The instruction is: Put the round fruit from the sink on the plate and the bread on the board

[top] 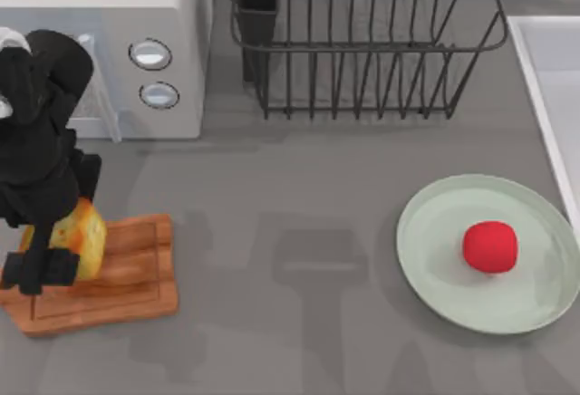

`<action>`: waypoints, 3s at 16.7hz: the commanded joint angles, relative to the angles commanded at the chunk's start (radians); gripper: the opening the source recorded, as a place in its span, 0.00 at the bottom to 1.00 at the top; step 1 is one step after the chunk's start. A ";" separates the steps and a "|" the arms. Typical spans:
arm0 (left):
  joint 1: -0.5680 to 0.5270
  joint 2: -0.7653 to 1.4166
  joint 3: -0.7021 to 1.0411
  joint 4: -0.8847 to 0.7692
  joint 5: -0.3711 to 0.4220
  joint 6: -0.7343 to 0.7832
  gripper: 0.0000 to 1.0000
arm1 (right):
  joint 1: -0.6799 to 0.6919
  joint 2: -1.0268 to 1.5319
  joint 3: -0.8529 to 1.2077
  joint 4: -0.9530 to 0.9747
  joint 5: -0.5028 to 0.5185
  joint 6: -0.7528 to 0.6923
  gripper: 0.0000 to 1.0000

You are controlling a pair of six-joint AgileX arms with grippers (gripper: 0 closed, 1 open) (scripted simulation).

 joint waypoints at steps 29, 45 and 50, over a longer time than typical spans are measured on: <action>0.000 0.024 -0.034 0.043 -0.001 0.000 1.00 | 0.000 0.000 0.000 0.000 0.000 0.000 1.00; 0.101 -0.895 -0.565 0.450 0.012 0.903 1.00 | 0.000 0.000 0.000 0.000 0.000 0.000 1.00; 0.155 -1.402 -0.860 0.665 0.020 1.402 1.00 | 0.000 0.000 0.000 0.000 0.000 0.000 1.00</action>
